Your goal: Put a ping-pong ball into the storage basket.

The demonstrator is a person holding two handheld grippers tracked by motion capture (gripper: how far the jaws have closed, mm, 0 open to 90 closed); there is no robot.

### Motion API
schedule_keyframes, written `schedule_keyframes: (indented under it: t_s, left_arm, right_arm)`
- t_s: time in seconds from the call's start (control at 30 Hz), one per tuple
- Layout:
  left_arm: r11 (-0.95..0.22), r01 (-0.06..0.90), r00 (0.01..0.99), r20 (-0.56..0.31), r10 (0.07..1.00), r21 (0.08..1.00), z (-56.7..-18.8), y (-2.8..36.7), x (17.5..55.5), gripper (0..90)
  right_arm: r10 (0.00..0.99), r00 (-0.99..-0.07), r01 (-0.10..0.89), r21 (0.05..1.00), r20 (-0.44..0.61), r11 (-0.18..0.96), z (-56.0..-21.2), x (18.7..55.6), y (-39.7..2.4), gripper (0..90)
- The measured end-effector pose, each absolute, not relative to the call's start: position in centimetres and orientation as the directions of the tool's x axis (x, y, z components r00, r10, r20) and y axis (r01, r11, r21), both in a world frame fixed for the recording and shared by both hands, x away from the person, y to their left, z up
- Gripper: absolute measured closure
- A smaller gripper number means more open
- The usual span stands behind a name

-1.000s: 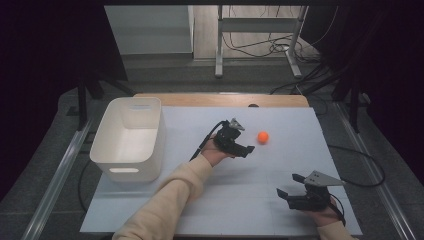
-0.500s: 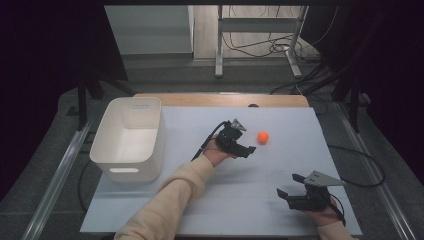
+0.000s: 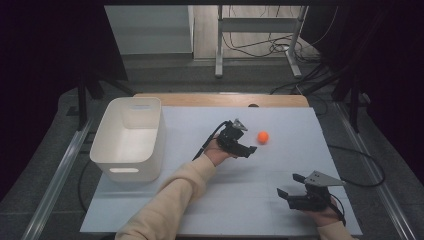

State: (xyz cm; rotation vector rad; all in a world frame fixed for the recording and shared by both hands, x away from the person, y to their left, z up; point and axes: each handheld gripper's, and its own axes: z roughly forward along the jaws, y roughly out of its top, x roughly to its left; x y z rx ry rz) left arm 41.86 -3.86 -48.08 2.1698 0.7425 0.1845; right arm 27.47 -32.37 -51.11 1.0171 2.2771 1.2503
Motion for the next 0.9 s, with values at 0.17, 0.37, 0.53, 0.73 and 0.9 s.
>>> schedule_keyframes:
  t_s: [0.17,0.37,0.53,0.73,0.9]
  left_arm:
    - [-0.495,0.447,0.817,-0.115,0.565,0.745,-48.2,-4.2,41.9,20.3]
    - [-0.500,0.447,0.820,-0.116,0.561,0.742,-48.1,-4.7,42.0,20.3]
    - [-0.509,0.446,0.823,-0.114,0.557,0.736,-48.2,-5.2,42.1,20.3]
    - [-0.514,0.447,0.825,-0.115,0.553,0.732,-48.3,-5.8,42.3,20.3]
    - [-0.518,0.447,0.827,-0.117,0.549,0.729,-48.3,-6.1,42.3,20.3]
  right_arm:
    - [0.731,-0.681,0.423,0.836,0.038,0.351,-51.1,27.5,-32.4,16.4]
    - [0.731,-0.682,0.422,0.835,0.037,0.352,-51.1,27.5,-32.4,16.4]
    - [0.731,-0.682,0.422,0.835,0.036,0.352,-51.1,27.5,-32.4,16.3]
    - [0.731,-0.681,0.422,0.836,0.037,0.351,-51.1,27.5,-32.4,16.4]
    - [0.732,-0.681,0.422,0.836,0.037,0.350,-51.1,27.5,-32.5,16.4]
